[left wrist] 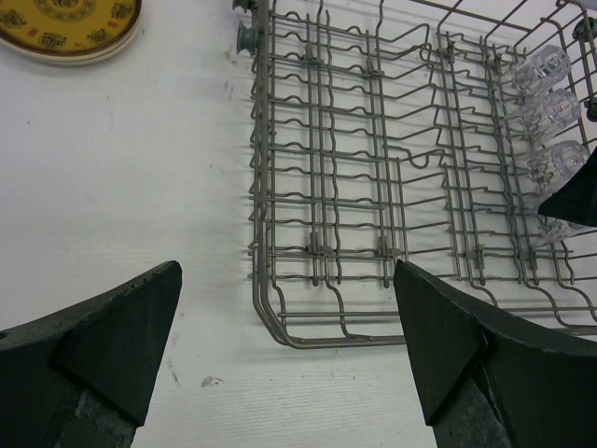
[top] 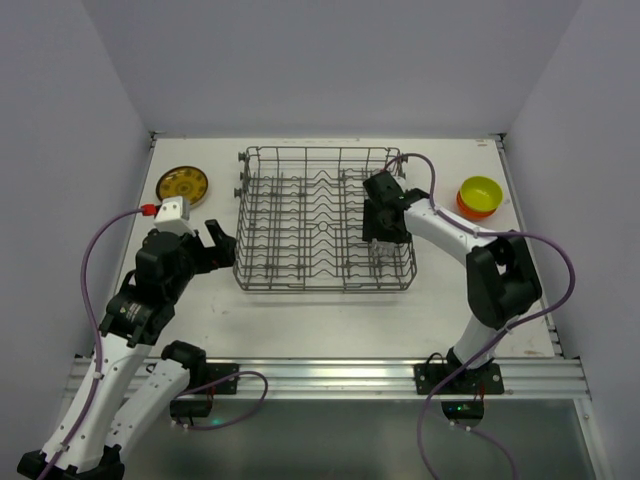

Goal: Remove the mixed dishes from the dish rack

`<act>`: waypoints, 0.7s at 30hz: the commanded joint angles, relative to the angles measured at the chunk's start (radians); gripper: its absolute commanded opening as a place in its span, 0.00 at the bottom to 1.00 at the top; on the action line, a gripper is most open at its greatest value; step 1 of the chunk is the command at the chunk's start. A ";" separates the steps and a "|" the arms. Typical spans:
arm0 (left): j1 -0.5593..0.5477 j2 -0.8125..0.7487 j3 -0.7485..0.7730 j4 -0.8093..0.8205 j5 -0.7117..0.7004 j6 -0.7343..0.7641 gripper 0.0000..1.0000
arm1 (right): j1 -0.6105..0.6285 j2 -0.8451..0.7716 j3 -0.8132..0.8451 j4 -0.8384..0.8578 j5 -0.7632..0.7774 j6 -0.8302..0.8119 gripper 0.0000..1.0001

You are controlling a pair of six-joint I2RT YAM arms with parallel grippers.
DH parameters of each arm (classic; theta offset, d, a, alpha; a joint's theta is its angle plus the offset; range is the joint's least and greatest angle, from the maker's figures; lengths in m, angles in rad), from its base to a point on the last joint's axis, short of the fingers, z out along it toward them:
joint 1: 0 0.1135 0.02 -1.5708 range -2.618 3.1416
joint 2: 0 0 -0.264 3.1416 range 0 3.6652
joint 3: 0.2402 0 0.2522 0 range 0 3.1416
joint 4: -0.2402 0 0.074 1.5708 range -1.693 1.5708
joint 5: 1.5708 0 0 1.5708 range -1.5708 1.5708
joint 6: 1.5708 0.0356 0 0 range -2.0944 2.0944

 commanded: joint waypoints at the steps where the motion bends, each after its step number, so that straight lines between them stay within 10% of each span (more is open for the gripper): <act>1: -0.003 -0.002 -0.004 0.048 0.006 0.016 1.00 | 0.012 -0.003 0.016 0.007 0.047 0.026 0.69; 21: -0.003 -0.011 -0.007 0.048 0.000 0.015 1.00 | 0.027 -0.060 0.019 -0.040 0.081 0.042 0.41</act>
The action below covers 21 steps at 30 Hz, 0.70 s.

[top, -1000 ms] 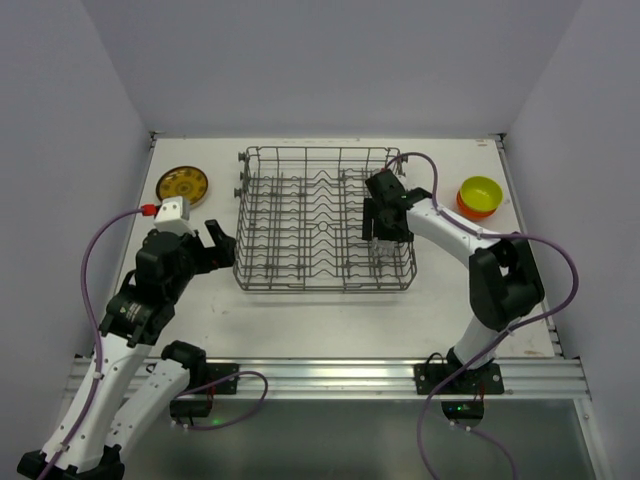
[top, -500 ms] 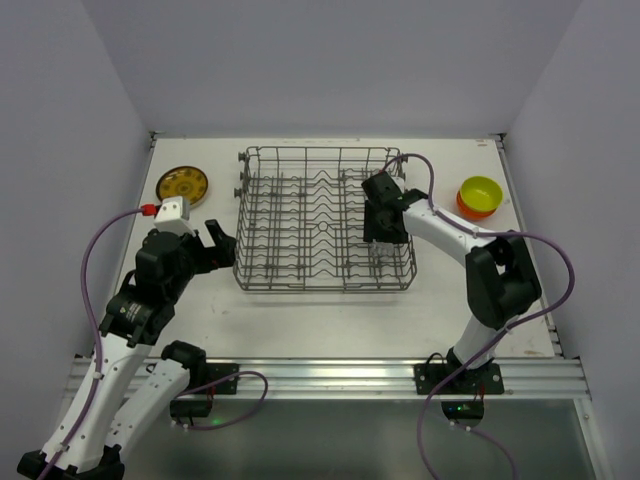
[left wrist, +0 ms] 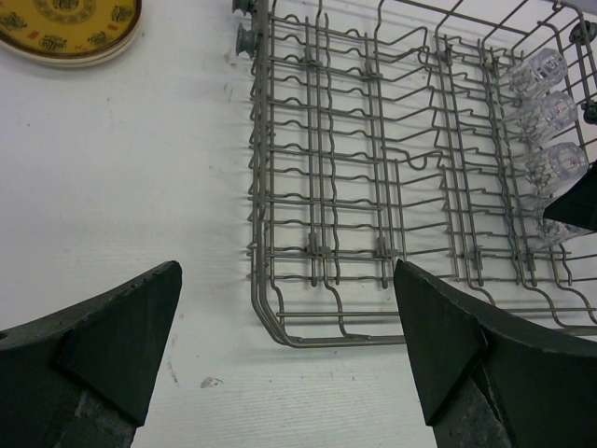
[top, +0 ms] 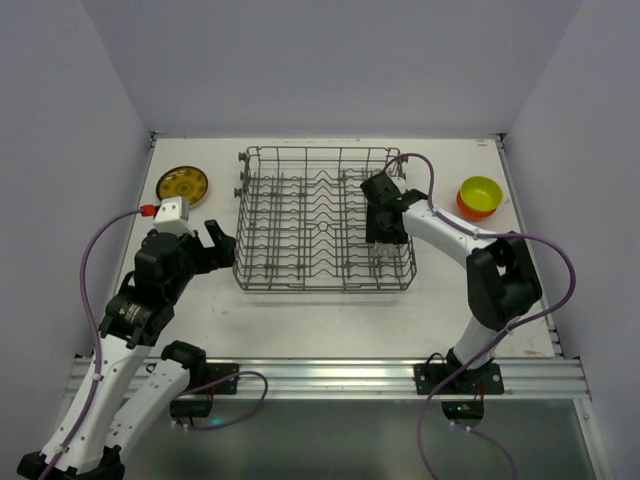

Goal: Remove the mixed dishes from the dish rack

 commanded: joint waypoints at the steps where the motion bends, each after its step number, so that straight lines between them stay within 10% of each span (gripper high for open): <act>1: -0.003 -0.005 -0.006 0.048 0.000 0.015 1.00 | 0.008 -0.055 0.022 -0.027 0.037 0.021 0.40; 21: -0.003 -0.018 -0.004 0.051 0.018 0.015 1.00 | 0.017 -0.328 -0.004 0.019 -0.203 -0.033 0.37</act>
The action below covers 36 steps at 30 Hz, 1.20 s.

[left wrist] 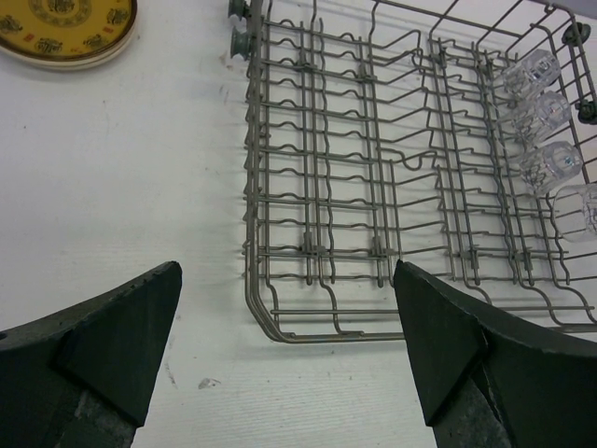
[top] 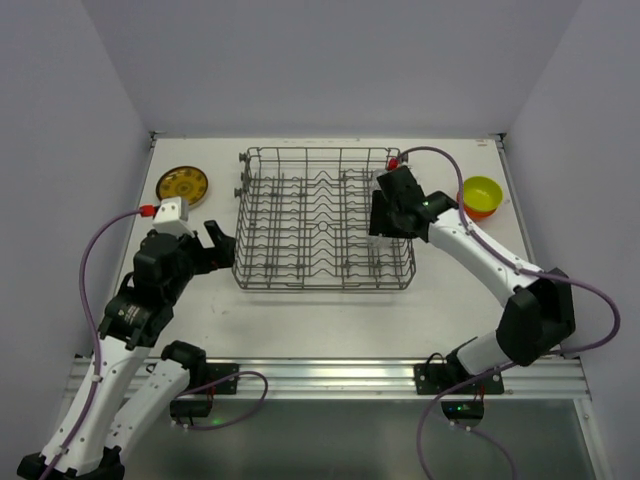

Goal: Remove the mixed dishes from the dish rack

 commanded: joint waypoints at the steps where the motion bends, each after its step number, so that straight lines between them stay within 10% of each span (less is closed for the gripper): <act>1: -0.003 -0.019 -0.004 0.054 0.033 0.019 1.00 | 0.006 -0.150 -0.039 0.114 -0.225 -0.038 0.37; 7: -0.003 -0.033 -0.062 0.319 0.641 -0.034 1.00 | 0.006 -0.397 -0.212 0.482 -0.799 -0.027 0.37; 11: -0.005 -0.021 -0.196 0.930 1.054 -0.377 1.00 | 0.006 -0.486 -0.345 0.908 -1.082 0.145 0.34; 20: -0.015 0.108 -0.200 1.095 1.052 -0.533 0.94 | 0.006 -0.519 -0.451 1.190 -1.183 0.247 0.33; 36: -0.172 0.211 -0.219 1.207 0.973 -0.617 0.55 | 0.026 -0.421 -0.512 1.506 -1.167 0.341 0.34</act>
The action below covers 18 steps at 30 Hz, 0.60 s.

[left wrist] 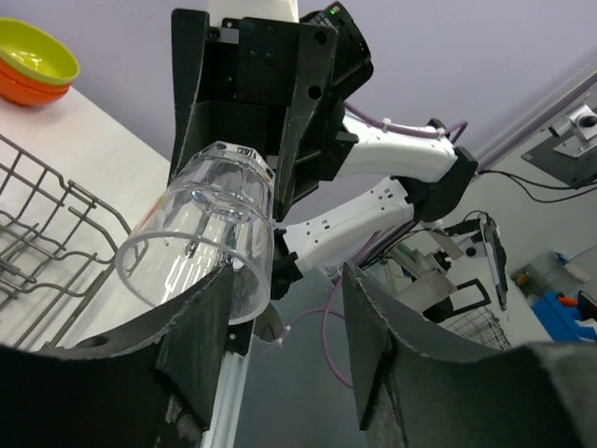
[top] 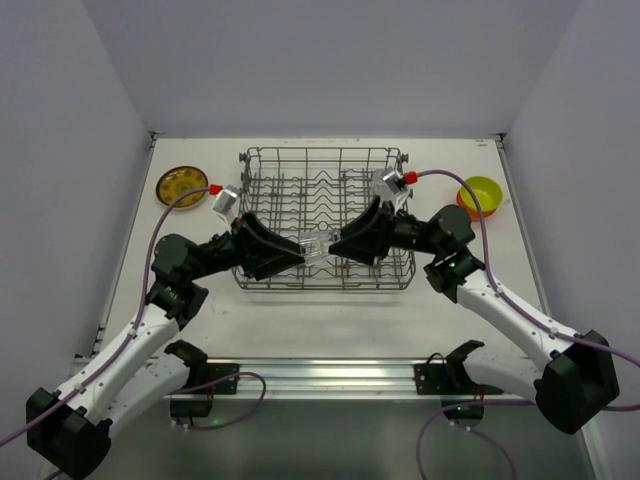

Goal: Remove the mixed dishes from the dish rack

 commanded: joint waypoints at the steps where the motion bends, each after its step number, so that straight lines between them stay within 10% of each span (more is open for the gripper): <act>1: -0.040 0.023 -0.005 0.060 -0.029 -0.014 0.53 | 0.018 0.046 0.016 0.192 -0.024 0.052 0.34; 9: -0.060 0.014 -0.016 0.118 -0.046 -0.002 0.00 | 0.043 0.127 -0.003 0.349 -0.080 0.117 0.36; 12: -0.058 -0.006 0.010 0.008 -0.091 0.067 0.00 | 0.043 0.138 -0.032 0.436 -0.087 0.155 0.62; 13: -0.058 -0.012 0.027 -0.123 -0.144 0.140 0.00 | 0.043 0.135 -0.037 0.432 -0.080 0.149 0.99; 18: -0.058 0.007 0.298 -0.855 -0.728 0.414 0.00 | -0.039 0.034 -0.070 0.195 0.057 0.059 0.99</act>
